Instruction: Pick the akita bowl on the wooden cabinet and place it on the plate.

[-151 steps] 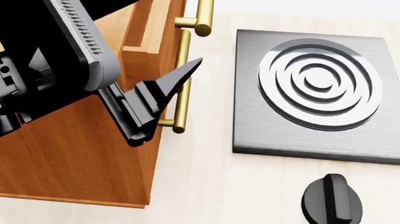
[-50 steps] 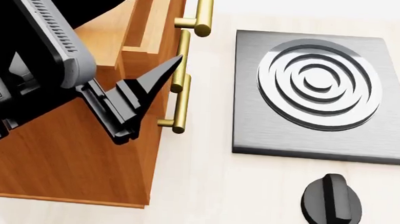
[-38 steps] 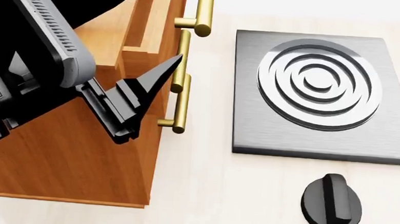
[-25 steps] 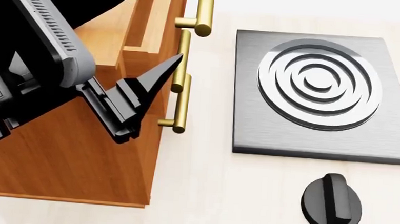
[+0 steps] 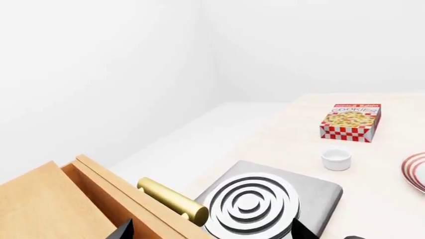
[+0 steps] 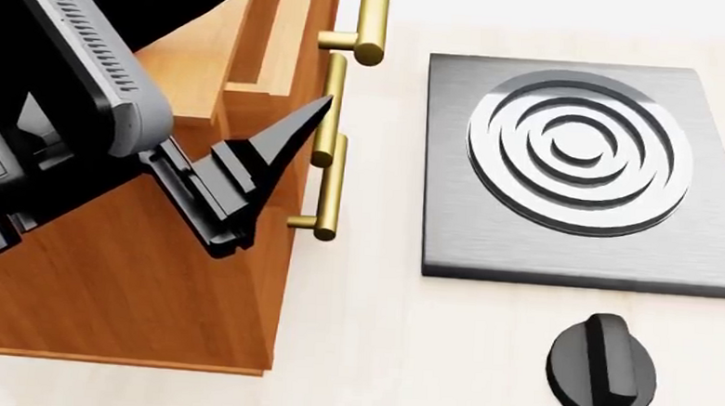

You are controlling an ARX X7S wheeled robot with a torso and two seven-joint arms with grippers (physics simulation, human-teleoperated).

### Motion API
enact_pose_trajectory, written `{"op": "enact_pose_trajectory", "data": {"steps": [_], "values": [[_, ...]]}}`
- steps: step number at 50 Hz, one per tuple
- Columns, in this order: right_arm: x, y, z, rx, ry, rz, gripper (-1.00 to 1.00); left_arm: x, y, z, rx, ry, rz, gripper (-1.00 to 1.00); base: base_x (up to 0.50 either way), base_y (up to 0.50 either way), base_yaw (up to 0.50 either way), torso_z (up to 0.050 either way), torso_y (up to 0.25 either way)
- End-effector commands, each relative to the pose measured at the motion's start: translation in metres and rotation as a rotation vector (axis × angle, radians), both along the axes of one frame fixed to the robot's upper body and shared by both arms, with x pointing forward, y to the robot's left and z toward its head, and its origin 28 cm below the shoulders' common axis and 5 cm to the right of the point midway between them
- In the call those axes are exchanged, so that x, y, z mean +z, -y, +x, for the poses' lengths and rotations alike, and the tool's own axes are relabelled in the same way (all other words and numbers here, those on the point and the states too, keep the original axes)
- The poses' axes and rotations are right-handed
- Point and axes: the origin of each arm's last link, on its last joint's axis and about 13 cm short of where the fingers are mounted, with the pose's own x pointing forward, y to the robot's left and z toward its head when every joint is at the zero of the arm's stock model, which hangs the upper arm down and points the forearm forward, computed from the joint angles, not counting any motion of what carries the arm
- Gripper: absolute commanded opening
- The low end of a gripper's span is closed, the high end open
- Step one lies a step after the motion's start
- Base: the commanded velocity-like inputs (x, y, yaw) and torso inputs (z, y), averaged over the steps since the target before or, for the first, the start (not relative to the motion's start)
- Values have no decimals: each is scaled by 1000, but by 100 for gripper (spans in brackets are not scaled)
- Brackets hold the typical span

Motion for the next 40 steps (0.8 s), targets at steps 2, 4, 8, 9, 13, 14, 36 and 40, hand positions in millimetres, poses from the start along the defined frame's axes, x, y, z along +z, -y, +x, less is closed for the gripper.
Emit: {"op": "enact_pose_trajectory", "data": {"steps": [2, 4, 8, 9, 13, 14, 36, 40], "values": [[1, 1, 2, -5, 9, 0, -100, -16, -5, 7, 49, -48, 33, 100, 0, 0, 0, 0, -6], [1, 1, 3, -4, 13, 1, -100, -18, -6, 7, 50, -50, 33, 100, 0, 0, 0, 0, -5], [2, 3, 3, -12, 17, 3, -100, -19, -6, 7, 51, -54, 31, 100, 0, 0, 0, 0, -3], [1, 4, 3, -14, 16, 6, -100, -19, -6, 7, 52, -54, 30, 100, 0, 0, 0, 0, 0], [1, 3, 3, -17, 18, 9, -100, -19, -6, 7, 51, -54, 30, 100, 0, 0, 0, 0, -5], [1, 3, 3, -16, 17, 9, -100, -19, -6, 7, 51, -55, 30, 100, 0, 0, 0, 0, 0], [-4, 2, 3, -45, 23, 42, -100, -23, -6, 9, 52, -63, 28, 100, 2, 0, 0, 0, -4], [-4, 2, 2, -50, 18, 49, -100, -23, -6, 9, 53, -62, 27, 100, 3, 0, 0, 0, -5]]}}
